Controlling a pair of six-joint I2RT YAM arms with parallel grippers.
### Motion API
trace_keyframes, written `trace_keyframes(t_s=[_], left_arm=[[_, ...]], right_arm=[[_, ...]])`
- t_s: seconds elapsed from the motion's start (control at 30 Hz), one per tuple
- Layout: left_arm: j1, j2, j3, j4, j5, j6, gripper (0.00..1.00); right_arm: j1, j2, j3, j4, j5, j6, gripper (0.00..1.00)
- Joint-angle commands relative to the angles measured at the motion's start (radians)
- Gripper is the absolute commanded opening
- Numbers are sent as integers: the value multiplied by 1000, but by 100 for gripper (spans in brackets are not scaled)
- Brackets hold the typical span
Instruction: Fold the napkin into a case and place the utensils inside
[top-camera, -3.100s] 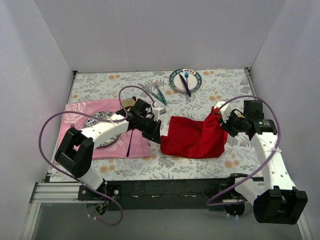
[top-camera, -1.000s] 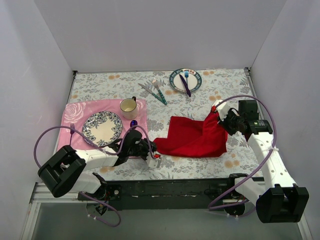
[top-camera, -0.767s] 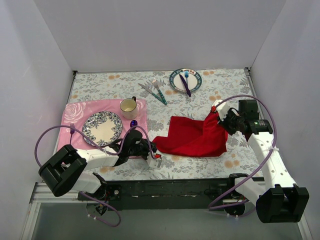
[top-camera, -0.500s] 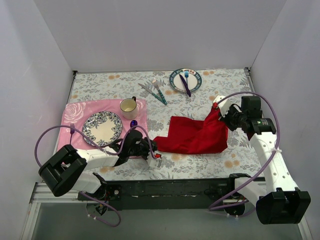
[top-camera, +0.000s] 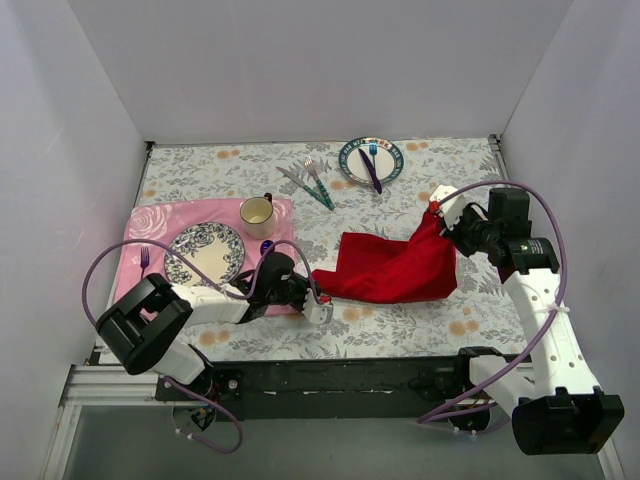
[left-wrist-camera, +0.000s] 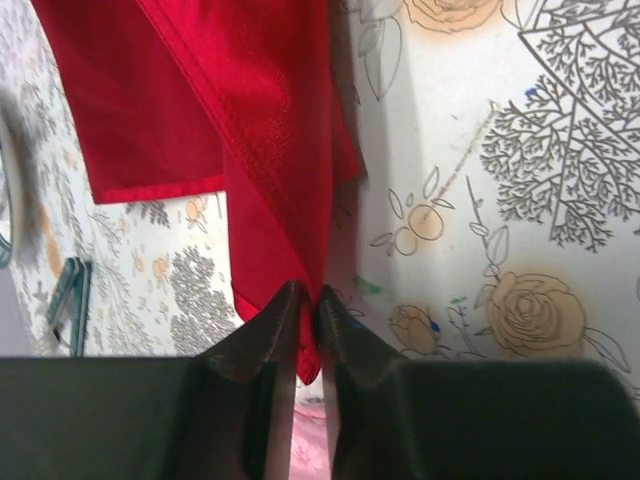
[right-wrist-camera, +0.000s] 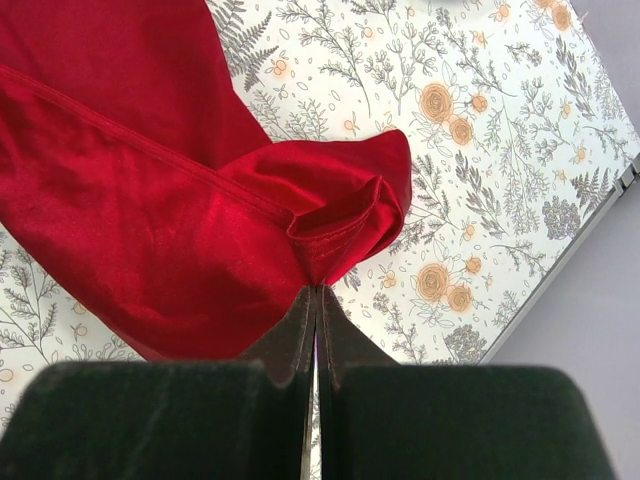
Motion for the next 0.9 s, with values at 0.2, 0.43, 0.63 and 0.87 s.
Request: trace_keyframes(t_s=[0.2, 0.43, 0.63, 0.87], left_arm=[[80, -102, 210, -283, 35, -336, 0], [190, -73, 394, -530, -34, -647, 0], [224, 6, 480, -634, -79, -784, 0], [226, 25, 490, -637, -80, -792, 0]], right_arm=[[-4, -61, 1, -29, -98, -52, 1], [28, -34, -25, -59, -292, -101, 1], [259, -6, -58, -220, -326, -209, 36], [439, -67, -106, -204, -178, -220, 82]])
